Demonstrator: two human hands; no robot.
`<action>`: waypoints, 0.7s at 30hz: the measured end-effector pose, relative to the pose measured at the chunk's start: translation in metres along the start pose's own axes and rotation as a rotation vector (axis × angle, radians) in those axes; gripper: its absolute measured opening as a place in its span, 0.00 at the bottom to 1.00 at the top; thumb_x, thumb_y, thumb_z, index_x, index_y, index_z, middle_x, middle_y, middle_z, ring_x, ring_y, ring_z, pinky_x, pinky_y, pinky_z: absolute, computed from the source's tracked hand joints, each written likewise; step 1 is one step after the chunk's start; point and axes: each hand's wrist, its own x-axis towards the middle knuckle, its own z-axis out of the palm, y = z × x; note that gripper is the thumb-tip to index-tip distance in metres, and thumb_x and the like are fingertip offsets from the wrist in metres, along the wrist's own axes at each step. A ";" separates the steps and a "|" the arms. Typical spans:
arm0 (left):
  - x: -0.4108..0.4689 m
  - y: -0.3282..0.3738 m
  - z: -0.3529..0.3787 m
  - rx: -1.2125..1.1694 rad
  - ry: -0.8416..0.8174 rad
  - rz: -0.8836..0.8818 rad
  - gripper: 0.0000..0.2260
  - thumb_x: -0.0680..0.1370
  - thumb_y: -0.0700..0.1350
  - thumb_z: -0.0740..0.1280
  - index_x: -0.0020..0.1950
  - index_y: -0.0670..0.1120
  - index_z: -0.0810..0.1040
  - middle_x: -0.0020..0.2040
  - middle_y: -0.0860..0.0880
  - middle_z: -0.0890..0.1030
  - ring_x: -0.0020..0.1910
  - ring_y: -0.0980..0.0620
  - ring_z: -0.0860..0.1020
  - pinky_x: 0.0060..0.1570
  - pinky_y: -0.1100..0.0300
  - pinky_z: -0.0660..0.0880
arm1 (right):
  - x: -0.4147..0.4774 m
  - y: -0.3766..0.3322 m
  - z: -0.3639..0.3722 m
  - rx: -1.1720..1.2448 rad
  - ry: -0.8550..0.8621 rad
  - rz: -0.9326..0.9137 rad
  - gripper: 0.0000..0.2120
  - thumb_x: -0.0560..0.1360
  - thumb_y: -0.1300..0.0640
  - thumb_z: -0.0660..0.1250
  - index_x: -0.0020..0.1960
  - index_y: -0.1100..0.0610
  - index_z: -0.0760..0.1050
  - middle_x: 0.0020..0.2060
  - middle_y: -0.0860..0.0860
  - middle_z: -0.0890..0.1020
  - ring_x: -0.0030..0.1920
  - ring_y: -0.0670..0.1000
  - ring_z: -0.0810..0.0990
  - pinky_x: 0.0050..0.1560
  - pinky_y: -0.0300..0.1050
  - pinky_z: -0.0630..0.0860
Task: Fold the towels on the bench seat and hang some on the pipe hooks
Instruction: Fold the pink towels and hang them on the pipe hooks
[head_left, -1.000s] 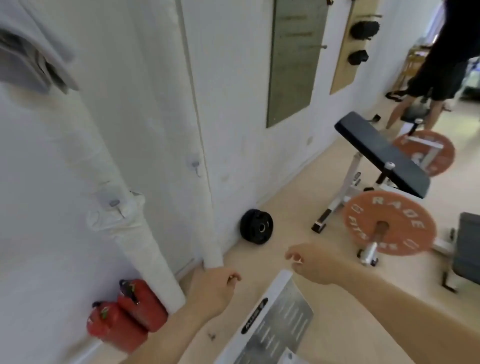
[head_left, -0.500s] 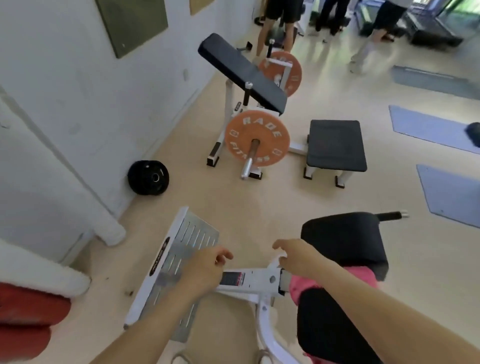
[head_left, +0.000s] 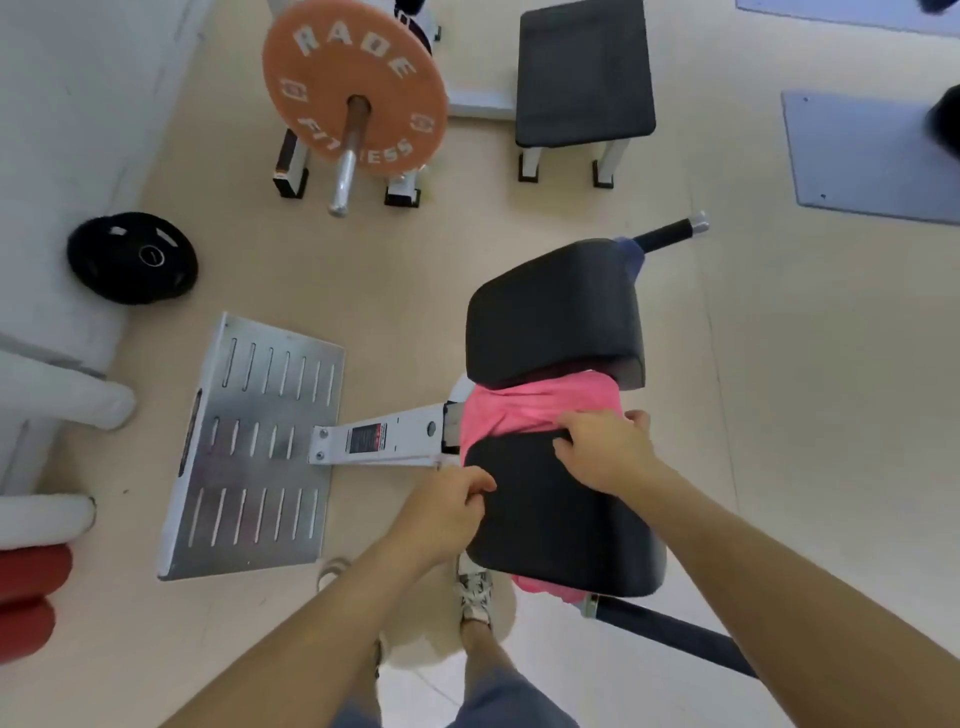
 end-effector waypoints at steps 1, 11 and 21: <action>0.008 0.002 0.006 -0.010 0.019 -0.009 0.16 0.77 0.38 0.59 0.62 0.49 0.78 0.61 0.50 0.78 0.61 0.51 0.75 0.63 0.57 0.70 | 0.008 0.001 -0.003 0.031 0.013 0.014 0.15 0.78 0.51 0.55 0.63 0.49 0.70 0.57 0.50 0.80 0.57 0.55 0.76 0.65 0.59 0.61; 0.096 0.031 0.037 -0.163 0.116 0.047 0.20 0.77 0.36 0.58 0.68 0.50 0.71 0.64 0.53 0.73 0.62 0.53 0.71 0.57 0.65 0.63 | 0.072 -0.013 0.010 -0.059 0.017 0.110 0.04 0.75 0.60 0.67 0.49 0.58 0.78 0.40 0.53 0.79 0.43 0.54 0.80 0.46 0.47 0.77; 0.109 0.034 0.019 -0.287 0.341 0.027 0.07 0.78 0.48 0.64 0.52 0.50 0.81 0.45 0.53 0.81 0.45 0.54 0.78 0.41 0.64 0.72 | 0.058 0.012 0.002 0.912 0.140 -0.040 0.02 0.78 0.60 0.62 0.48 0.56 0.73 0.42 0.50 0.79 0.43 0.50 0.77 0.44 0.42 0.75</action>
